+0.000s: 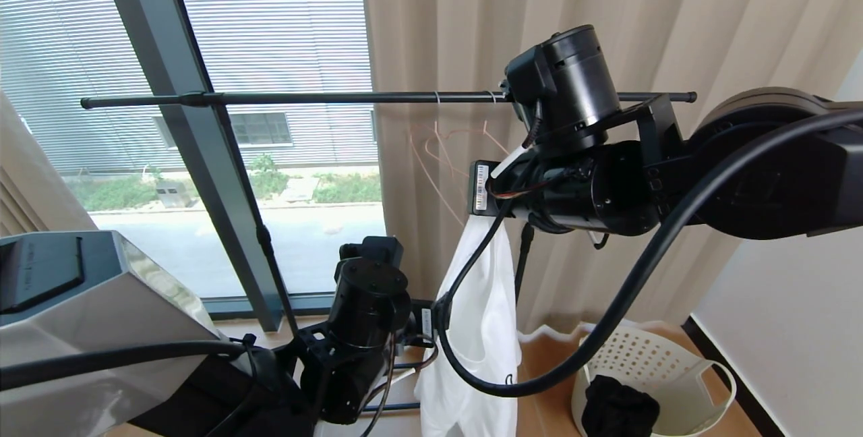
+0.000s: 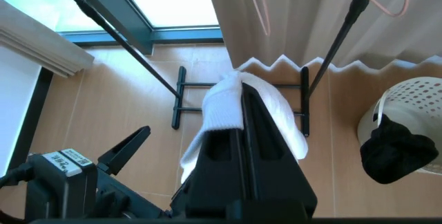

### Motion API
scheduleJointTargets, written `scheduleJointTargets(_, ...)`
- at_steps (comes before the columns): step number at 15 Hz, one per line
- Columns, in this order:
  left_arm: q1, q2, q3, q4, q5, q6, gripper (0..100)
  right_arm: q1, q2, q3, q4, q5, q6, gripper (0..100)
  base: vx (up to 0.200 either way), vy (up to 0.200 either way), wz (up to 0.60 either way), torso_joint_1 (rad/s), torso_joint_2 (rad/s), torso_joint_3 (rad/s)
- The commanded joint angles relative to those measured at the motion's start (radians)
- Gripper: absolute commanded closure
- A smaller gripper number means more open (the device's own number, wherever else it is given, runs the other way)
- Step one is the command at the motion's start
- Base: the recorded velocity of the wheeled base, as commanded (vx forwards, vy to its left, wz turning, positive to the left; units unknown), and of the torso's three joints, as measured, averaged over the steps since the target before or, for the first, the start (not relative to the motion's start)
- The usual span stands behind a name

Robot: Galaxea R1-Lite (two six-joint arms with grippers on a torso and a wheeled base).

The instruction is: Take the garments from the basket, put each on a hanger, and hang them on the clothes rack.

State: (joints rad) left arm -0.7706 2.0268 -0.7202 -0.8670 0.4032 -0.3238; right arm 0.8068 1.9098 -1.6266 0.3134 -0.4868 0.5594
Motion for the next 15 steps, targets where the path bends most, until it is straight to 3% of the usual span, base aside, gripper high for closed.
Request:
scheduleJointTargets(1, 0.016, 0.026, -0.004, -0.001, 0.000, 0.000, 0, 0.000, -0.025, 0.013, 0.000, 0.001, -0.003, 100, 0.000, 0.000, 0.00, 0.000, 0.00, 0.000)
scheduleJointTargets(10, 0.017, 0.009, 0.001, -0.001, 0.005, 0.000, 0, -0.087, -0.020, 0.019, -0.005, -0.006, -0.036, 100, 0.000, 0.000, 0.00, 0.000, 0.00, 0.000)
scheduleJointTargets(11, 0.019, 0.009, 0.001, -0.001, 0.006, 0.002, 100, -0.097, -0.018, 0.019, -0.005, -0.006, -0.044, 100, 0.000, 0.000, 0.00, 0.000, 0.00, 0.000)
scheduleJointTargets(15, 0.025, -0.031, 0.001, 0.000, 0.006, 0.002, 100, -0.124, -0.009, 0.021, -0.005, -0.007, -0.064, 100, 0.000, 0.000, 0.00, 0.000, 0.00, 0.000)
